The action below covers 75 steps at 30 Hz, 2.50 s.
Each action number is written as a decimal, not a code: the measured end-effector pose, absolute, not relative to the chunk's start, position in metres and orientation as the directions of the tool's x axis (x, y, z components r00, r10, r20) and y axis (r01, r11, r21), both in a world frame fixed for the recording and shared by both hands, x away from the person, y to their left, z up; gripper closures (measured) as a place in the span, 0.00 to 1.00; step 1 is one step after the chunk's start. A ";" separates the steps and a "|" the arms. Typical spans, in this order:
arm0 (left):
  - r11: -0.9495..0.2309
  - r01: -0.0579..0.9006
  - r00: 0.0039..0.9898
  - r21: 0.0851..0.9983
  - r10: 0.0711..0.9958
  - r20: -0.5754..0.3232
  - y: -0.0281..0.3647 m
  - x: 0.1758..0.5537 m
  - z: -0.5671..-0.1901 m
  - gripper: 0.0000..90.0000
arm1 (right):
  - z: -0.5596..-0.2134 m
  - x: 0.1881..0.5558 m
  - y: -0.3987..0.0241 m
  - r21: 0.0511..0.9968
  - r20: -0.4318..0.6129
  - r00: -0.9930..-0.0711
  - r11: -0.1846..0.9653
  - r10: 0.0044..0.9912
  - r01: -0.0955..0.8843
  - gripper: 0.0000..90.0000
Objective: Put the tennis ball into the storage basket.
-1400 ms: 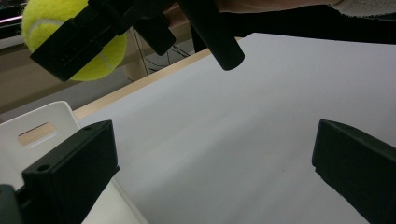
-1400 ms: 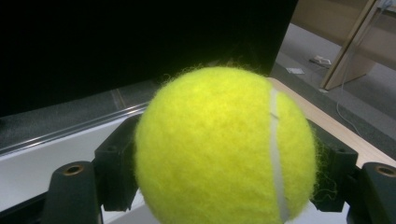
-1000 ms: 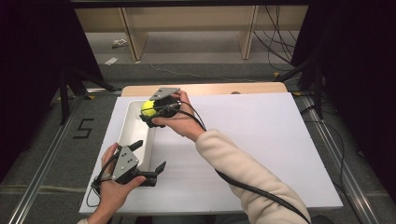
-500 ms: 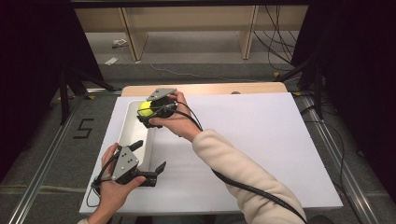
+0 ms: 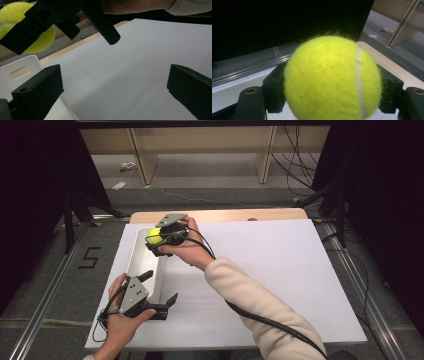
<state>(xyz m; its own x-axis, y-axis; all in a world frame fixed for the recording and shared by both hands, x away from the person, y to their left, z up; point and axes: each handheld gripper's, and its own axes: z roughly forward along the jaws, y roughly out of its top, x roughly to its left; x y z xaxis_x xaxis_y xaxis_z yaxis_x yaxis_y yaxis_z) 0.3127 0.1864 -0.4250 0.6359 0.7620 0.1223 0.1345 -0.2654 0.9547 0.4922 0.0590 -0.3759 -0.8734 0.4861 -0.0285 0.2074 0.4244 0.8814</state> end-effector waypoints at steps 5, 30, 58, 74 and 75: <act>-0.263 0.134 0.637 0.956 0.761 0.120 0.186 0.312 -0.425 0.00 | -0.377 0.492 0.060 0.881 -0.025 -0.873 0.424 0.487 0.211 0.30; -0.265 0.131 0.636 0.955 0.762 0.125 0.186 0.312 -0.424 0.00 | -0.378 0.493 0.071 0.880 -0.022 -0.878 0.426 0.479 0.211 0.30; -0.267 0.133 0.633 0.954 0.764 0.126 0.187 0.312 -0.424 0.00 | -0.381 0.494 0.081 0.879 0.002 -0.880 0.419 0.474 0.227 0.30; -0.266 0.132 0.631 0.955 0.765 0.126 0.188 0.312 -0.424 0.00 | -0.384 0.497 0.086 0.877 0.006 -0.878 0.419 0.478 0.235 0.30; -0.267 0.133 0.631 0.955 0.765 0.126 0.187 0.312 -0.424 0.00 | -0.384 0.498 0.086 0.877 0.008 -0.878 0.418 0.478 0.236 0.30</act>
